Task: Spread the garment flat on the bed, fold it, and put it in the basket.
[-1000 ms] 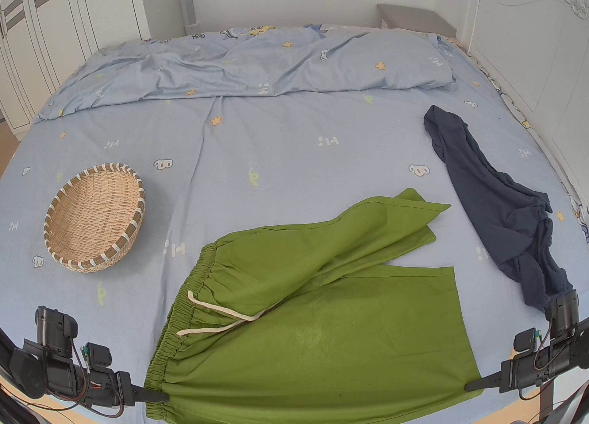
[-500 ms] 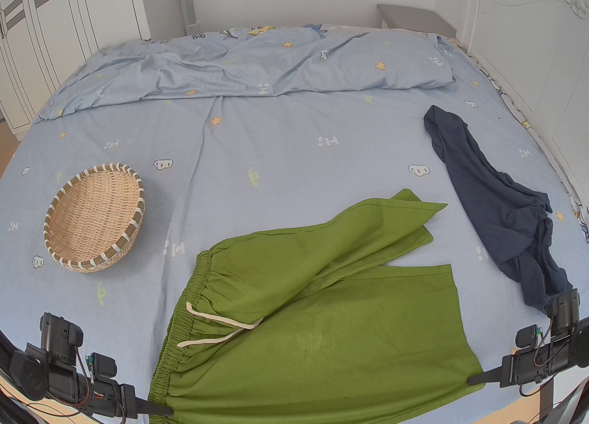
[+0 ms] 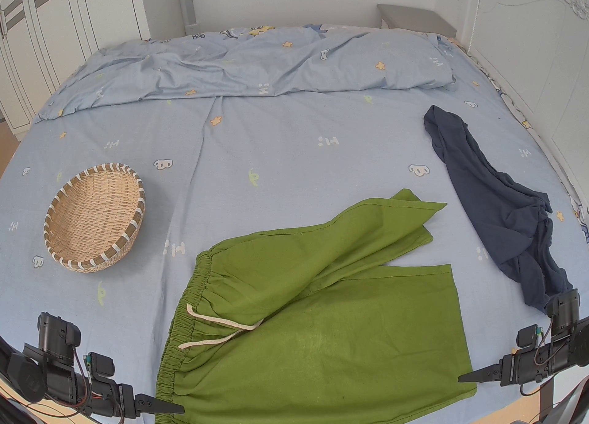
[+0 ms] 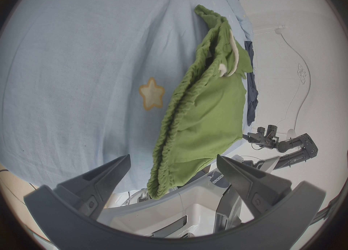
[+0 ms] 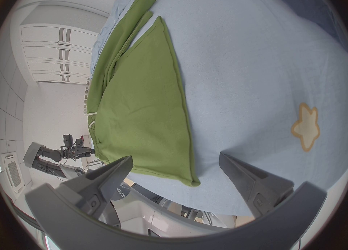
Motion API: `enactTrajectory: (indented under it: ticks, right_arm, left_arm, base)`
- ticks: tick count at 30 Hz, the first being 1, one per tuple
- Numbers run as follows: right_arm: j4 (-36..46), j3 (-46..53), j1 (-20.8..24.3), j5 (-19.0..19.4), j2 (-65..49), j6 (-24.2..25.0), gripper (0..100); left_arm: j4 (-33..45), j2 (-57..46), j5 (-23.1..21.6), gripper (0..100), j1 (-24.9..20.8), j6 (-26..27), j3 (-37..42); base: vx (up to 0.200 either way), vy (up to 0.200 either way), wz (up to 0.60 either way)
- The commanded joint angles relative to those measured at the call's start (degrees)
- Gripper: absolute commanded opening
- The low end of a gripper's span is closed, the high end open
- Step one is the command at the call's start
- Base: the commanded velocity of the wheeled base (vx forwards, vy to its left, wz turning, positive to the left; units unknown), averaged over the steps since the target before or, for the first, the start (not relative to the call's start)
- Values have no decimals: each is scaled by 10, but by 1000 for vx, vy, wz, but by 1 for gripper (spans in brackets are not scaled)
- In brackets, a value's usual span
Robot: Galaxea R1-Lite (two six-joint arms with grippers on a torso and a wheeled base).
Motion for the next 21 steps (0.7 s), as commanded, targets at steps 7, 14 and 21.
enactTrajectory:
  ticks: [7, 14, 21]
  right_arm:
    - [-106, -8, -51, -1, -77, 12, 100]
    - [-100, -106, -41, -4, -113, 16, 100]
    - [-25, -282, -26, -4, -107, 18, 100]
  left_arm:
    - [61, -214, -2, 100, 9, -216, -132]
    - [112, -104, -6, 100, 11, -224, -321]
    - [115, 70, -6, 100, 8, -234, -494]
  base:
    - [0, 0, 0]
    - [0, 0, 0]
    - [0, 0, 0]
